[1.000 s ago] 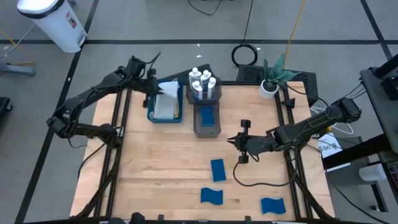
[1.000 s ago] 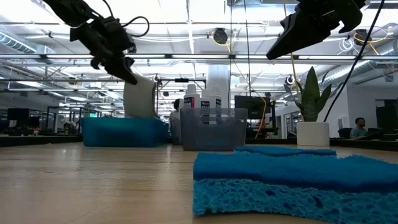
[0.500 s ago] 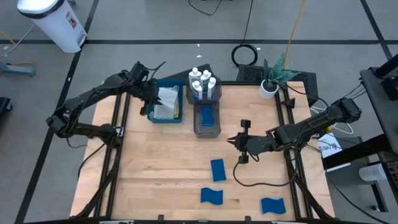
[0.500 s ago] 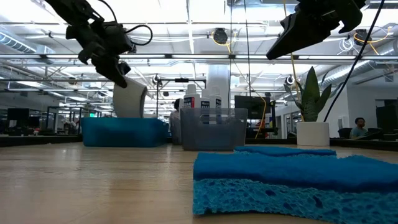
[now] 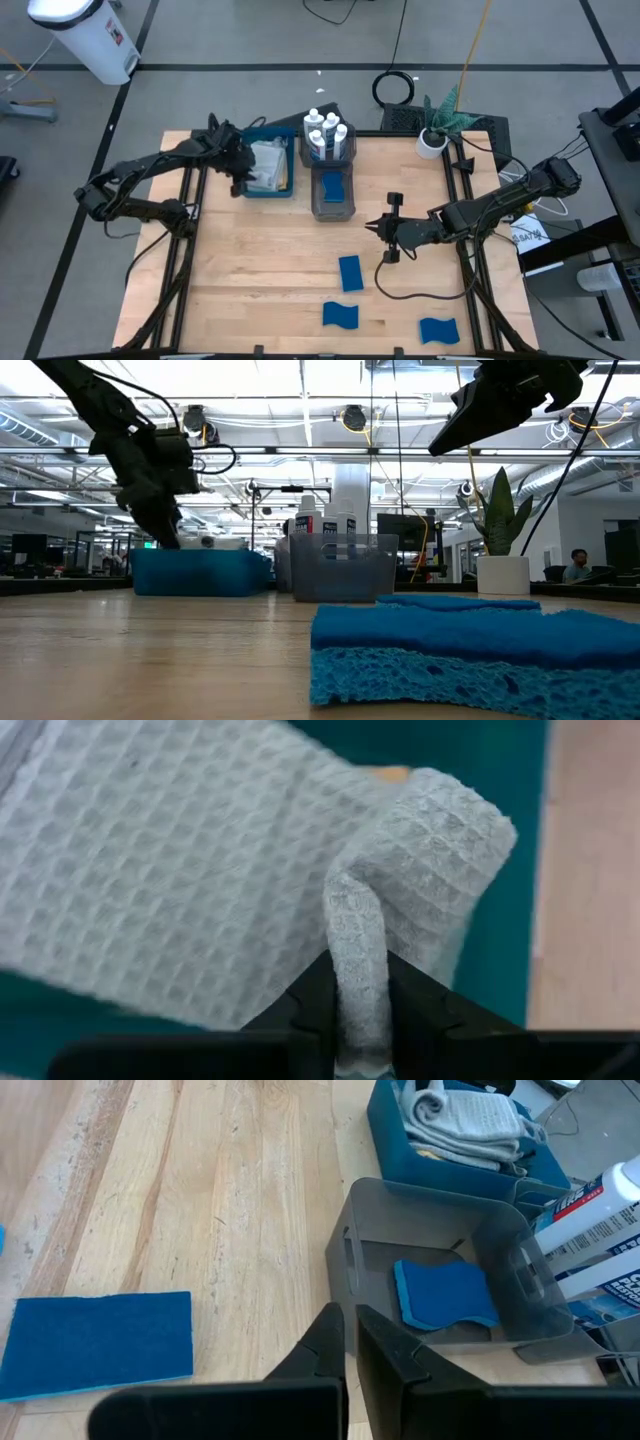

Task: Pick & Place Kitchen Items
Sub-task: Put the gray microfiber towel into the blue bin, then put the blue sponge into the bottom black bin

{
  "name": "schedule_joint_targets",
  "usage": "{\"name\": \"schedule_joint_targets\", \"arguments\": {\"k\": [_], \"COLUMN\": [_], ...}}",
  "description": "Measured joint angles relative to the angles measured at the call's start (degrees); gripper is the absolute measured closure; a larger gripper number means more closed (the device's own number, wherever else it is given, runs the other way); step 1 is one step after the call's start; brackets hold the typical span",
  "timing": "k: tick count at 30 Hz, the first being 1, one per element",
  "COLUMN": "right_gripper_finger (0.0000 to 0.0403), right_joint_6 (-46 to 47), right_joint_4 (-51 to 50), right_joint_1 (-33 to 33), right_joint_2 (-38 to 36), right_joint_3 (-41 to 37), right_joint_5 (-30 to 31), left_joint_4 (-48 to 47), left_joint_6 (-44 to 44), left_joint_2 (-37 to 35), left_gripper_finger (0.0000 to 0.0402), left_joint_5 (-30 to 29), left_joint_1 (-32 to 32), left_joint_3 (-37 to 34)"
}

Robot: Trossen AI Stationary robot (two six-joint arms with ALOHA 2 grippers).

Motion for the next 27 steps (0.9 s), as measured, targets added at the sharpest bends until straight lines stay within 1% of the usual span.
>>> {"name": "schedule_joint_targets", "arguments": {"k": [2, 7, 10, 16, 20, 23, 27], "right_gripper_finger": [0.0401, 0.0402, 0.04, 0.0402, 0.04, 0.0399, 0.0399], "right_joint_6": [-0.02, -0.01, -0.02, -0.02, -0.02, -0.02, -0.02], "right_joint_4": [0.0, 0.0, 0.0, 0.0, 0.0, -0.02, -0.07], "right_joint_1": [0.0, 0.0, 0.0, 0.0, 0.0, 0.0, 0.0], "right_joint_2": [0.0, 0.0, 0.0, 0.0, 0.0, 0.0, 0.0], "right_joint_3": [0.0, 0.0, 0.0, 0.0, 0.0, 0.0, 0.0], "right_joint_5": [0.0, 0.0, 0.0, -0.02, -0.02, -0.02, -0.02], "left_joint_4": [0.06, 0.09, 0.12, -0.26, -0.99, -2.52, -4.57], "left_joint_6": [-2.63, -9.17, -12.92, -20.76, -24.66, -27.42, -31.26], "left_joint_2": [0.0, 0.0, 0.0, 0.0, 0.0, 0.0, 0.0], "left_gripper_finger": [0.0325, 0.0298, 0.0268, 0.0195, 0.0159, 0.0142, 0.0129], "left_joint_5": [-2.03, -2.56, -2.63, -2.23, -2.14, -2.1, -2.08], "left_joint_1": [-0.02, 0.0, 0.02, 0.02, 0.02, 0.02, 0.02], "left_joint_3": [0.0, 0.9, 2.34, 6.06, 9.12, 11.81, 15.85]}}
